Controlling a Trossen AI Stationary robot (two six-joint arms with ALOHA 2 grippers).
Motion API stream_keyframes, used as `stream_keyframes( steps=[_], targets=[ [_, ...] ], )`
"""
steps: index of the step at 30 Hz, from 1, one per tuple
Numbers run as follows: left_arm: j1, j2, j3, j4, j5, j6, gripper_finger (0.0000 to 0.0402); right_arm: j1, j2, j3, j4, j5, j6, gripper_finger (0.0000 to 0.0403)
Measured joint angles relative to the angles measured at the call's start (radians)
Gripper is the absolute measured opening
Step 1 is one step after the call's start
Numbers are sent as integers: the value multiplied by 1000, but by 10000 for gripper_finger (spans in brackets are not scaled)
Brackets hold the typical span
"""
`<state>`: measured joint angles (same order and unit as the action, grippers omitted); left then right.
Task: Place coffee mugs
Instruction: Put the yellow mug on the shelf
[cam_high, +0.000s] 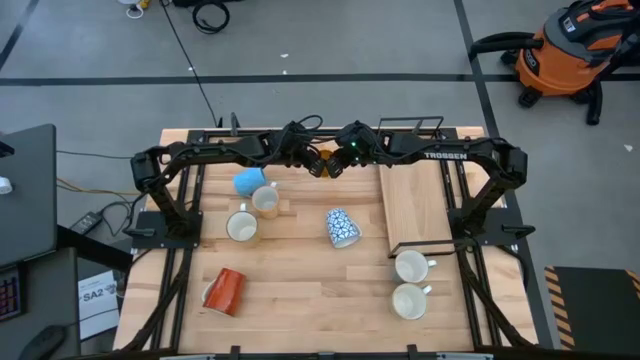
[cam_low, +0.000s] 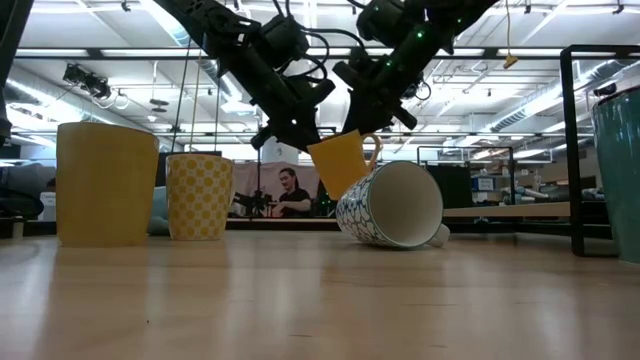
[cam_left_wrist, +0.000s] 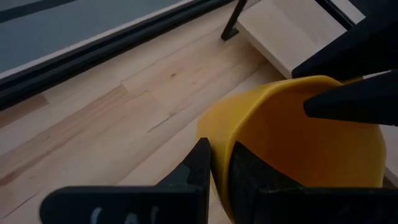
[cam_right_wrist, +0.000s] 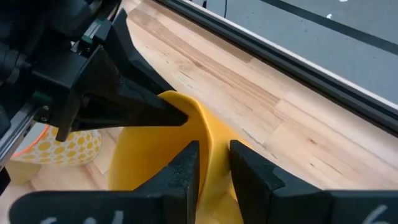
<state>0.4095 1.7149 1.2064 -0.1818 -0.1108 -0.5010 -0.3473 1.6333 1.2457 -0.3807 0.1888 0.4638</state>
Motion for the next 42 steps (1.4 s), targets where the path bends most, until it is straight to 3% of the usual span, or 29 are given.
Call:
stream_keyframes(
  steps=[7,17,42],
  targets=[
    [0,0,0,2,-16,-17,36,-22,0,0,3,-53,-21,97],
    [0,0,0,4,-24,-31,37,-24,1,-1,5,-52,-34,53],
    [-10,-5,4,9,-13,-13,54,-35,3,-4,-43,-105,-51,31]
  ],
)
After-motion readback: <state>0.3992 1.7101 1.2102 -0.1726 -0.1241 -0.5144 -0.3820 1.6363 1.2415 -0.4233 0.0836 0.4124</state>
